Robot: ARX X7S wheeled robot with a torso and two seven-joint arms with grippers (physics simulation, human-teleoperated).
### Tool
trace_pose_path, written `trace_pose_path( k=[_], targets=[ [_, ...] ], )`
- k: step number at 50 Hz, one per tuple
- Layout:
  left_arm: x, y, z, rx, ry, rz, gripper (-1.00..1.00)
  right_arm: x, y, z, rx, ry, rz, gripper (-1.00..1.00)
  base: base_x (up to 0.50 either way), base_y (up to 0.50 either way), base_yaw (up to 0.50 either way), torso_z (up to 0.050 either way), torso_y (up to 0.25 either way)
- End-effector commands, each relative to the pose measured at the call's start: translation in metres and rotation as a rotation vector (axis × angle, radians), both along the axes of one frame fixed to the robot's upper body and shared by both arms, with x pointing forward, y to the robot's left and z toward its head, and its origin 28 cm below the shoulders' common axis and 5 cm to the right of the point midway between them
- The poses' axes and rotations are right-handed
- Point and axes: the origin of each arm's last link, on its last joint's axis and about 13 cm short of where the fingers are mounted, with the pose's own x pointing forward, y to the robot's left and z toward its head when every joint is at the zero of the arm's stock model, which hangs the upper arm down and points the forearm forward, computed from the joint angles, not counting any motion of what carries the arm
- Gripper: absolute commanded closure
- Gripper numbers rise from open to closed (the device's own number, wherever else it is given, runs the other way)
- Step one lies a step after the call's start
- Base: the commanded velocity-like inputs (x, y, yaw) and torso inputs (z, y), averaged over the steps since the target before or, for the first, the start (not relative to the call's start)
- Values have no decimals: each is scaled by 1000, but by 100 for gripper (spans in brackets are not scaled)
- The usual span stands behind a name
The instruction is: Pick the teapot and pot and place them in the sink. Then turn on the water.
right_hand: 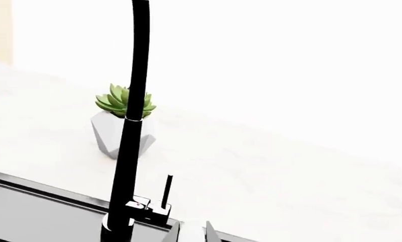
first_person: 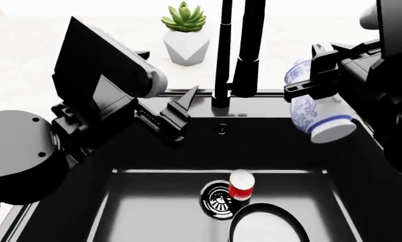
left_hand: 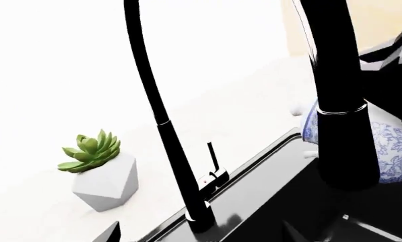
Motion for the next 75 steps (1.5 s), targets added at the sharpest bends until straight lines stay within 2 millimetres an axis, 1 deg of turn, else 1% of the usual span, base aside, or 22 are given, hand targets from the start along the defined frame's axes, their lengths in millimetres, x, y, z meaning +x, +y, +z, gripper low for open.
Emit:
trace_pose_path(
  k=[1, 9, 24, 32, 51, 66, 75],
  targets=[
    [-8, 13, 17, -38, -83, 88, -100, 12, 2, -12, 21, 4, -11, 100, 0, 0, 0, 0, 0],
    [-11, 19, 23, -66, -117, 126, -100, 18, 1, -27, 43, 44, -16, 100, 0, 0, 0, 1, 1],
    [-12, 24, 29, -91, -138, 156, -100, 27, -4, -56, 74, 117, -39, 100, 0, 0, 0, 0, 1],
    [-13, 25, 28, -95, -137, 153, -100, 32, -5, -73, 73, 162, -57, 100, 0, 0, 0, 1, 1],
    [-12, 25, 24, -100, -128, 148, -100, 57, -21, -120, 104, 288, -147, 100, 0, 0, 0, 0, 1],
    [-12, 26, 21, -105, -117, 145, -100, 60, -27, -143, 109, 343, -180, 100, 0, 0, 0, 1, 1],
    [-13, 25, 20, -107, -113, 142, -100, 58, -32, -162, 116, 386, -203, 100, 0, 0, 0, 0, 1]
  ],
)
